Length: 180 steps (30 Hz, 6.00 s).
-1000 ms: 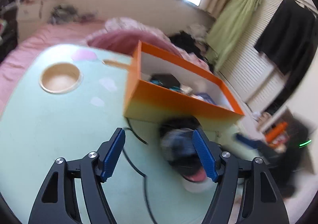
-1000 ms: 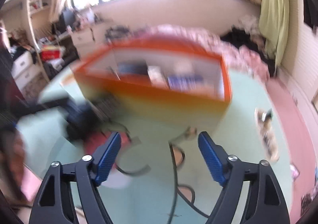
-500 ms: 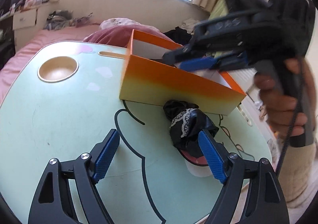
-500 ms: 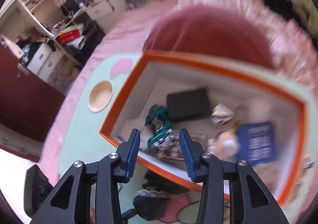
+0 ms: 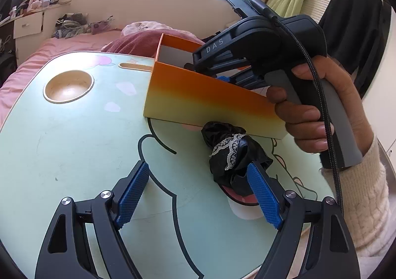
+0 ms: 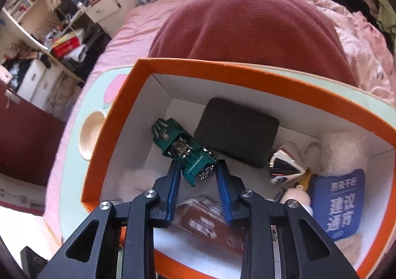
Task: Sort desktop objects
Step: 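Reach into the box and grasp the green toy truck with the right tool, then carry the green toy truck out and place it on the table, then reach into the box and grasp the black pouch with the left tool, then lift the black pouch out and set it on the table, then reach into the box and grasp the brown card box with the right tool, then carry the brown card box out and place it on the table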
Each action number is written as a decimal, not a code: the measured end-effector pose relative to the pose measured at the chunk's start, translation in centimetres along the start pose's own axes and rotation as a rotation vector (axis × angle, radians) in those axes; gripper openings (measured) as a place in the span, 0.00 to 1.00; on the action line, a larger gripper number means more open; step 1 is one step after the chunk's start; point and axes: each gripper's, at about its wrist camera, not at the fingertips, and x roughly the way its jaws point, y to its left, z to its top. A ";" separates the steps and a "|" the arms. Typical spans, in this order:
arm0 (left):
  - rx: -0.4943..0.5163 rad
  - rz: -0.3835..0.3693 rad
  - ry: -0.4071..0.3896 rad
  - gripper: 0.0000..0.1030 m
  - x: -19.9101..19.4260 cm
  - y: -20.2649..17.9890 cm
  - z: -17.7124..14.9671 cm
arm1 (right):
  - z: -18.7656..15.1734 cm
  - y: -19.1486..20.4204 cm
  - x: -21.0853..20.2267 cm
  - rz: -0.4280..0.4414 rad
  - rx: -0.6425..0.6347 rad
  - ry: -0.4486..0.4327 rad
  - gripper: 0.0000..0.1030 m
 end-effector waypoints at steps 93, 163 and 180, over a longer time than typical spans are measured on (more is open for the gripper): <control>0.257 0.489 0.413 0.62 16.4 -4.7 15.4 | -21.1 -1.8 -6.5 -0.248 -0.176 -0.492 0.83; 0.203 0.321 0.075 0.97 3.9 -2.5 0.2 | -0.4 3.1 -2.2 -0.100 -0.076 0.059 0.28; 0.205 0.315 0.076 0.97 3.8 -1.9 0.4 | -11.6 -3.7 -12.6 0.154 0.050 -0.312 0.18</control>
